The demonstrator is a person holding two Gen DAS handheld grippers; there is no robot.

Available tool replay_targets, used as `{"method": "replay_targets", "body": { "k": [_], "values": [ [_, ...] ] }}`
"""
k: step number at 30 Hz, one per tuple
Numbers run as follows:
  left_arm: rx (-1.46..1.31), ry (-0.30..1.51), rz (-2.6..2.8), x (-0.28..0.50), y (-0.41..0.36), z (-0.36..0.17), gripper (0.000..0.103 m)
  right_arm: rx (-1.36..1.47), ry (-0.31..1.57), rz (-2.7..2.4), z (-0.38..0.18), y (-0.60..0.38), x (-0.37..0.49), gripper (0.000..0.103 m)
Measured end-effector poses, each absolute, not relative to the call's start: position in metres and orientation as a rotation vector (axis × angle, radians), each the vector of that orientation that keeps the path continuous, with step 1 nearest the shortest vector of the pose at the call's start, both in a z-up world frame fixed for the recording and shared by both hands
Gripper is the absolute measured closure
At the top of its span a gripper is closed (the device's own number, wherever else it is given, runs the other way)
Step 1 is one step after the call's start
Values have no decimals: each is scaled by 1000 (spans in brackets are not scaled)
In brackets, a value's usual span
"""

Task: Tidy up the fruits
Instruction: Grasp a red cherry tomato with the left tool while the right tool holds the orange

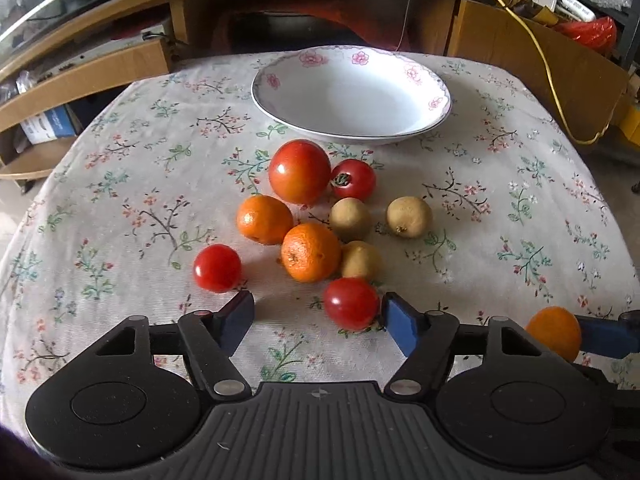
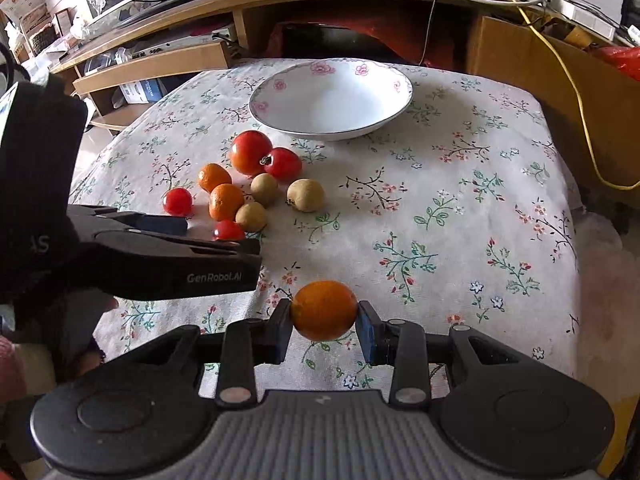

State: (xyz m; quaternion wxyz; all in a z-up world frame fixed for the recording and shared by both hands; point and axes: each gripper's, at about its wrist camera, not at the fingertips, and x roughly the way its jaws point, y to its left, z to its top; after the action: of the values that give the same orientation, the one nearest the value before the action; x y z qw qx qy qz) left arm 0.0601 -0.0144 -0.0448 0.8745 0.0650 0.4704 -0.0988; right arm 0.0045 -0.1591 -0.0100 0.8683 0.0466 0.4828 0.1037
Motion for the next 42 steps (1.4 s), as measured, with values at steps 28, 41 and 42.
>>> {"method": "replay_targets", "body": {
  "k": [28, 41, 42],
  "values": [
    [160, 951, -256, 57, -24, -44, 50, 123, 1021, 203, -12, -169, 3, 67],
    [166, 972, -277, 57, -28, -41, 59, 121, 1024, 200, -12, -168, 5, 67],
    [167, 976, -283, 56, -29, -41, 60, 122, 1020, 198, -11, -169, 5, 67]
  ]
}}
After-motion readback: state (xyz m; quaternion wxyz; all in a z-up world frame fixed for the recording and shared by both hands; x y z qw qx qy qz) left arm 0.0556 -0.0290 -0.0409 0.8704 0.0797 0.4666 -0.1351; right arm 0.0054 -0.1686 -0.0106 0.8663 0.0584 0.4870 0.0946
